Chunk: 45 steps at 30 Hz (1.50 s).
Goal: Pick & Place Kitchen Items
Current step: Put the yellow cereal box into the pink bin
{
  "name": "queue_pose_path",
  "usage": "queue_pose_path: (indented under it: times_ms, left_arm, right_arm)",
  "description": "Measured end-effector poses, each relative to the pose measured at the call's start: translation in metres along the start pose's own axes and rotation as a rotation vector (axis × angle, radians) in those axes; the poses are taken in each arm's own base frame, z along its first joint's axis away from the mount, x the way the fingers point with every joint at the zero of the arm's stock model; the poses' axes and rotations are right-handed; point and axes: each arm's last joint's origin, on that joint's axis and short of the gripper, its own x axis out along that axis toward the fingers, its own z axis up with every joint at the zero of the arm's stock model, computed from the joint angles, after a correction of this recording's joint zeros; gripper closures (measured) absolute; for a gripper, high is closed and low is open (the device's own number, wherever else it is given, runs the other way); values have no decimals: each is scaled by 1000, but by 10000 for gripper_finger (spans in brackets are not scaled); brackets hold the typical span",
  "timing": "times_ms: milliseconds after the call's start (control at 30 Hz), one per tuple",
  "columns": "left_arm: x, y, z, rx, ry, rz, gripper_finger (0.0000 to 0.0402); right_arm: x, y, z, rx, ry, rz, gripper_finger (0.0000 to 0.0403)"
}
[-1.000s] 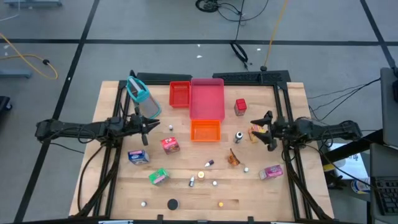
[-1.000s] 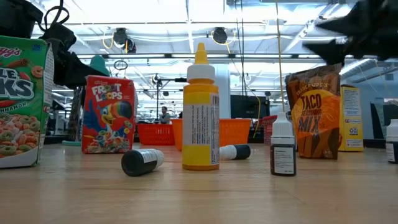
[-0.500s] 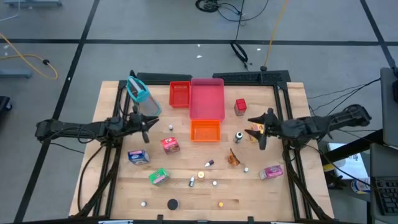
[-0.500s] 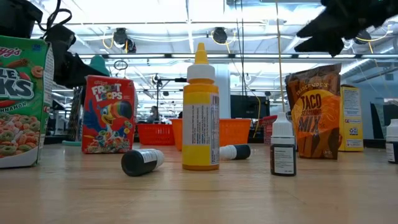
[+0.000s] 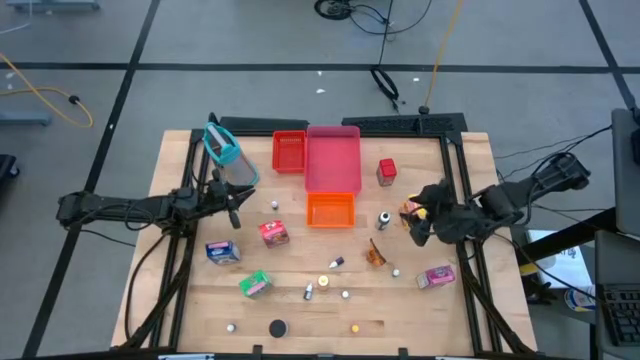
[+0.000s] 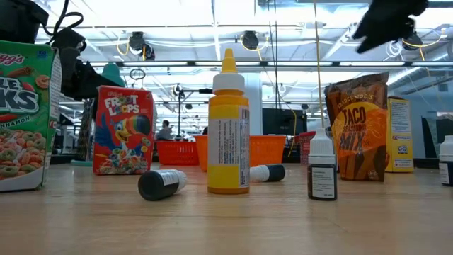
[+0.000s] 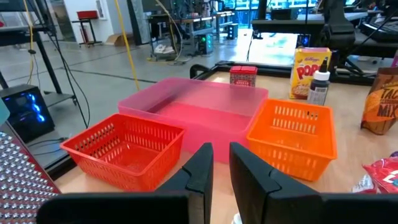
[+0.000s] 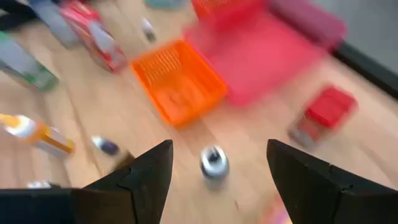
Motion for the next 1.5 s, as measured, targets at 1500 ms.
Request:
queue_pose_path:
  times_ms: [1500]
  left_arm:
    - [0,0,1,-5,-14,0,350]
  right_arm:
    - [63,-27,-39,162,318,-322,115]
